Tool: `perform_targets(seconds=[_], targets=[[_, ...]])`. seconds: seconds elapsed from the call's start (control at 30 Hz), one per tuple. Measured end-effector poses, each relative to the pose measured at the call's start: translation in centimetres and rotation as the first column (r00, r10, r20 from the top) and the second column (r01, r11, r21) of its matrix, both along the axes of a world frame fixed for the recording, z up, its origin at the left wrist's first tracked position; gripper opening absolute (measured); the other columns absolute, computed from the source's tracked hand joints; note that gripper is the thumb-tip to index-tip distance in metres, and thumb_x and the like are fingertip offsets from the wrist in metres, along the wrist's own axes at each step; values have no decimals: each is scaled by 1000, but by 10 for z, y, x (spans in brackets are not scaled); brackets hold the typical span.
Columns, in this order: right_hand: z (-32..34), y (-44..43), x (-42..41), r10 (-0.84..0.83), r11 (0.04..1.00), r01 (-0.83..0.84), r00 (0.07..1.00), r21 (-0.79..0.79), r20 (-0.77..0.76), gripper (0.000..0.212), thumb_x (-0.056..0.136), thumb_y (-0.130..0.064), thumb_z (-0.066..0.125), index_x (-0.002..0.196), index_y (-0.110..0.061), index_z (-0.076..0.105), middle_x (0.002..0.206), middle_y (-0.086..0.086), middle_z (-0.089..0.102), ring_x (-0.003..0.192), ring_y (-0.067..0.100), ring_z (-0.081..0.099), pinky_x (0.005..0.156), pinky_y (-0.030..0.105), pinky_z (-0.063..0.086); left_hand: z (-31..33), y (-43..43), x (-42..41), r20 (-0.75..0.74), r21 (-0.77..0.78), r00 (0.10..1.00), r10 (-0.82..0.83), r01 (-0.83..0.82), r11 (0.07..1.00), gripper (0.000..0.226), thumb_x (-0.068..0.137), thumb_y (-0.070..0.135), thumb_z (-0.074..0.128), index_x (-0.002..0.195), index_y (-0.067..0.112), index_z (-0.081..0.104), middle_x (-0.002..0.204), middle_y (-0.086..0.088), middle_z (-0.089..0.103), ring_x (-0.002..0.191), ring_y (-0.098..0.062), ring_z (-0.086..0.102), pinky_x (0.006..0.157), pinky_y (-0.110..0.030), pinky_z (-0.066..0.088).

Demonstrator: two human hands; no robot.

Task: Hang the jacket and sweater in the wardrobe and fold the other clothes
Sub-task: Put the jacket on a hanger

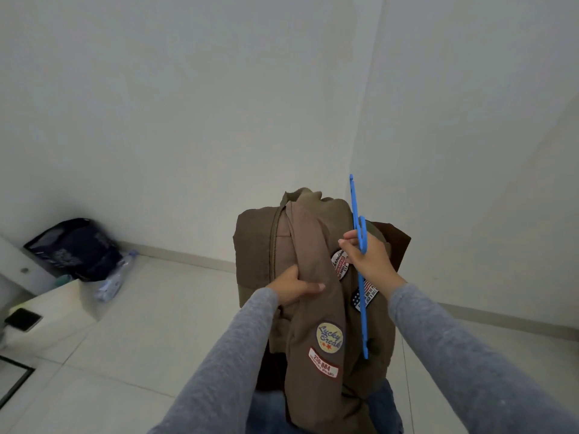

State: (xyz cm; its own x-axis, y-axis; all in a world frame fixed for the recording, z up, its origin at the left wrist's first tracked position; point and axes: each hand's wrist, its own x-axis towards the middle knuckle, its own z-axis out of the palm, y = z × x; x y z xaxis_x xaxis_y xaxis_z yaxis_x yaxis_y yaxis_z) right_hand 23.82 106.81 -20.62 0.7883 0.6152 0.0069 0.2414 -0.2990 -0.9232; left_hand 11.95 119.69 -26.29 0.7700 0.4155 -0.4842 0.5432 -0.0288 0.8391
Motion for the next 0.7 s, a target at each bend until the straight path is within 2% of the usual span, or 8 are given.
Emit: perform_targets(seconds=[0.13,0.23,0.33,0.4,0.47,0.57,0.63,0.7], targets=[[-4,0,-4,3,1000,-2,1000,-17,17,11,92,-17,60,101,-11,57,87,6,61,91,27,63,83,43,56,9,14,13,258,-80,894,366,-358,930,42,86,30,67,120,10,50,108,-4,57,97,-17,56,81,-24,46],[-5,-4,-3,-31,999,31,999,10,24,7,95,-15,54,98,-10,58,89,10,64,87,23,65,77,36,58,9,21,14,283,7,919,274,-288,958,10,90,21,61,89,11,59,85,-5,57,79,-17,52,68,-24,42],[0,-10,-3,-102,990,106,993,89,-52,15,99,-13,45,95,-5,57,82,12,63,64,10,62,56,20,55,7,22,6,260,3,936,237,-246,969,22,92,16,58,71,15,51,74,-2,50,71,-15,49,62,-23,42],[4,-15,-3,-150,984,151,989,96,-18,13,99,-13,45,92,-5,53,73,8,59,52,7,55,47,18,47,3,24,-1,221,2,951,218,-224,975,25,93,15,57,69,16,49,74,-1,49,68,-12,50,59,-19,44],[6,-18,-2,-175,982,171,983,81,48,11,96,-15,51,90,-5,50,70,5,57,55,9,52,49,19,42,-2,26,-9,137,29,973,185,-191,981,24,93,15,57,70,17,49,76,-1,50,70,-12,51,59,-19,47],[11,-26,0,-213,972,209,977,105,30,19,90,-20,61,87,-5,49,70,7,54,58,15,49,49,20,42,-4,25,-12,57,109,973,222,-227,968,4,91,13,58,89,10,58,91,-8,55,86,-21,56,77,-29,48],[16,-32,2,-216,970,213,976,116,13,22,89,-24,63,84,-6,51,71,7,54,59,15,49,54,24,42,0,22,-7,105,144,941,322,-334,931,31,89,14,61,118,4,52,108,-11,57,99,-23,54,89,-30,43],[19,-38,3,-239,961,240,971,138,-25,24,91,-27,60,76,-12,50,69,5,54,58,15,48,57,28,42,12,14,4,184,125,908,377,-402,907,54,88,23,64,132,6,39,128,-12,50,114,-24,50,98,-32,39]])
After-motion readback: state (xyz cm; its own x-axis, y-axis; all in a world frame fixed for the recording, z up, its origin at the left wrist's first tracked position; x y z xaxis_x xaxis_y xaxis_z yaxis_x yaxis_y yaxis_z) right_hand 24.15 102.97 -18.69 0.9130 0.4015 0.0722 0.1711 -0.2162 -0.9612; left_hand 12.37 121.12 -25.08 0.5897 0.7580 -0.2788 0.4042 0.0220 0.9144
